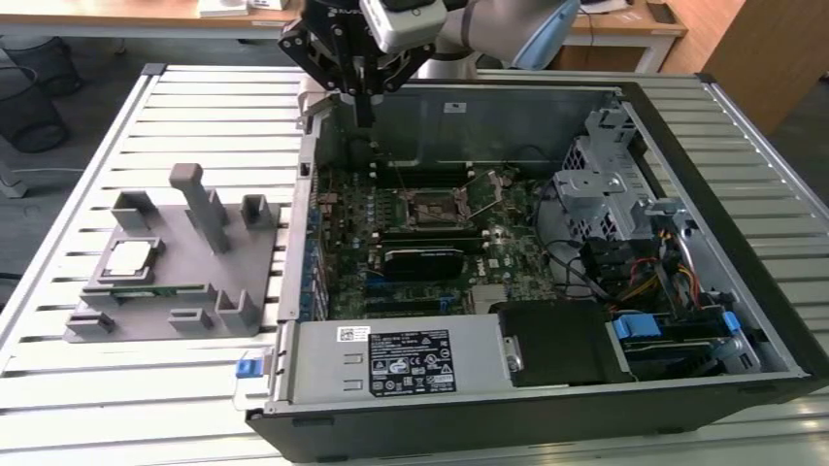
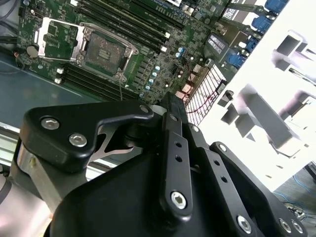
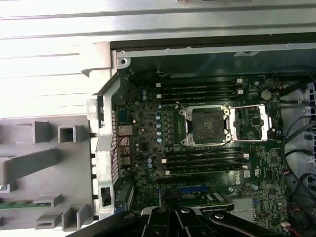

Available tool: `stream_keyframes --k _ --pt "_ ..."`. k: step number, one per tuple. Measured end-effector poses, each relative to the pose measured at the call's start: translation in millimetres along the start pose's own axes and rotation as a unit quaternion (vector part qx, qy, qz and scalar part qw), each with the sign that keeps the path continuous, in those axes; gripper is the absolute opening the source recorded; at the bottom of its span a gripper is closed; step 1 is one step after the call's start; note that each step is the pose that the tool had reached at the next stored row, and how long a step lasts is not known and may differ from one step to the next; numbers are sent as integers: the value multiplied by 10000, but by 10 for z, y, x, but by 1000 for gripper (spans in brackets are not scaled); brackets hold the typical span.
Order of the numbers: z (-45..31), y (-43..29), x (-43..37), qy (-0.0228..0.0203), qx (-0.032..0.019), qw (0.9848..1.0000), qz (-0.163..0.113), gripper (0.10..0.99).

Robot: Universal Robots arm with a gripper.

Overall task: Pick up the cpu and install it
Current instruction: 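Reach for the cpu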

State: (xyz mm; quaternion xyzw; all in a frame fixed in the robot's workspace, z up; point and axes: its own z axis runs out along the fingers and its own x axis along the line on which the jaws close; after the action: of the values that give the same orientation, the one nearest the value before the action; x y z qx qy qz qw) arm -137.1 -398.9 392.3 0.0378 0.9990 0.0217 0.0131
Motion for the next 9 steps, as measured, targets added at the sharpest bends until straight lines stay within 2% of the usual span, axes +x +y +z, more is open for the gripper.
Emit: stream_keyframes --k 9 --pt "3 -3 29 0 0 10000 0 106"
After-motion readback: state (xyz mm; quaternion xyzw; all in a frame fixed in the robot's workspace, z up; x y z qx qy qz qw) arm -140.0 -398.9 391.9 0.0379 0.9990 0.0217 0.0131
